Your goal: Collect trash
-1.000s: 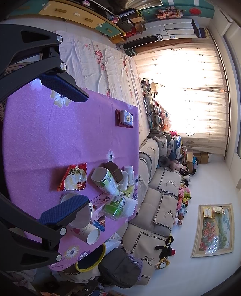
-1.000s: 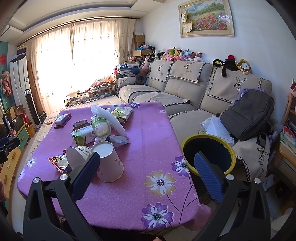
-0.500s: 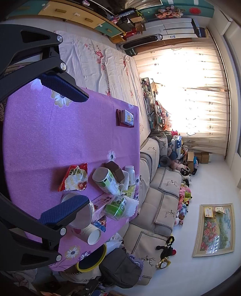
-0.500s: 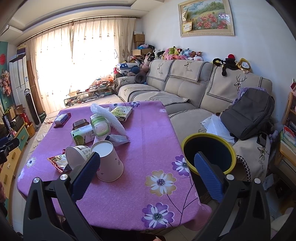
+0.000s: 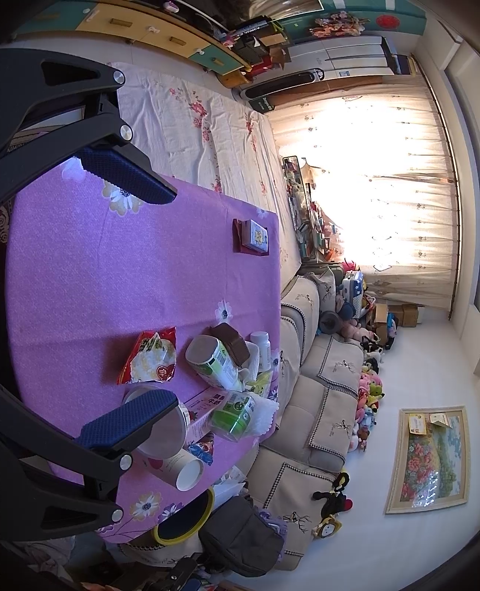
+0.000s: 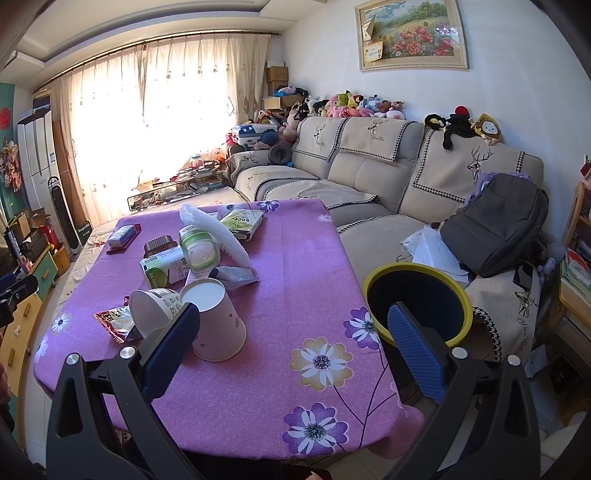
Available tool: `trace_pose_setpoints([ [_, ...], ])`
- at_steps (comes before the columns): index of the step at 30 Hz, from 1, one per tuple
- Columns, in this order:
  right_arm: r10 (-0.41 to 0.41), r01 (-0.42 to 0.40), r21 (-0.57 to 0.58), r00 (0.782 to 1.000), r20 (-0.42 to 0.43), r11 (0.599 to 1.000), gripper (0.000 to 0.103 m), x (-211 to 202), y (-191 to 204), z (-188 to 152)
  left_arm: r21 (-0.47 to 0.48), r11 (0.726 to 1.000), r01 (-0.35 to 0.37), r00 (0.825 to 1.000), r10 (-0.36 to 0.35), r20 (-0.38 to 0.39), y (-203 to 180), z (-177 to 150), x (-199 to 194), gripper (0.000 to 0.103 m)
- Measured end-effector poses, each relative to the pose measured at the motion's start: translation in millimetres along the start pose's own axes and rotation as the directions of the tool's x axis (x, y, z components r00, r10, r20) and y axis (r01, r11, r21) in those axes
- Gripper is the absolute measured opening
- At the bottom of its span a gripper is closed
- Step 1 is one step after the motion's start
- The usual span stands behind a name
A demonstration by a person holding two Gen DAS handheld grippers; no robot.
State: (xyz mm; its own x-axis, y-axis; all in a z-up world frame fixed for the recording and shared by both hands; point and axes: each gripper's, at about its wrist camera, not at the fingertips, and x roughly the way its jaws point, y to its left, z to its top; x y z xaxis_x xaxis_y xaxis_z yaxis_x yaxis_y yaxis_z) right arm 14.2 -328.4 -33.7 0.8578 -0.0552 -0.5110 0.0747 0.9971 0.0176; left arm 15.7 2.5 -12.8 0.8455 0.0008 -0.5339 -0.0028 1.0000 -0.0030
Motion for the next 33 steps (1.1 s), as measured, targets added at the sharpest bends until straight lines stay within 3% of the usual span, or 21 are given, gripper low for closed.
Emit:
trace_pose_setpoints([
  [33,0.004,-0.004,0.001,1.0,-0.009,1.0,0.097,4.7,0.7,-6.3,0.006,1.0,0.0,1.0,0.001,-0.019,-1.9,-2.9,6.3,0.099],
])
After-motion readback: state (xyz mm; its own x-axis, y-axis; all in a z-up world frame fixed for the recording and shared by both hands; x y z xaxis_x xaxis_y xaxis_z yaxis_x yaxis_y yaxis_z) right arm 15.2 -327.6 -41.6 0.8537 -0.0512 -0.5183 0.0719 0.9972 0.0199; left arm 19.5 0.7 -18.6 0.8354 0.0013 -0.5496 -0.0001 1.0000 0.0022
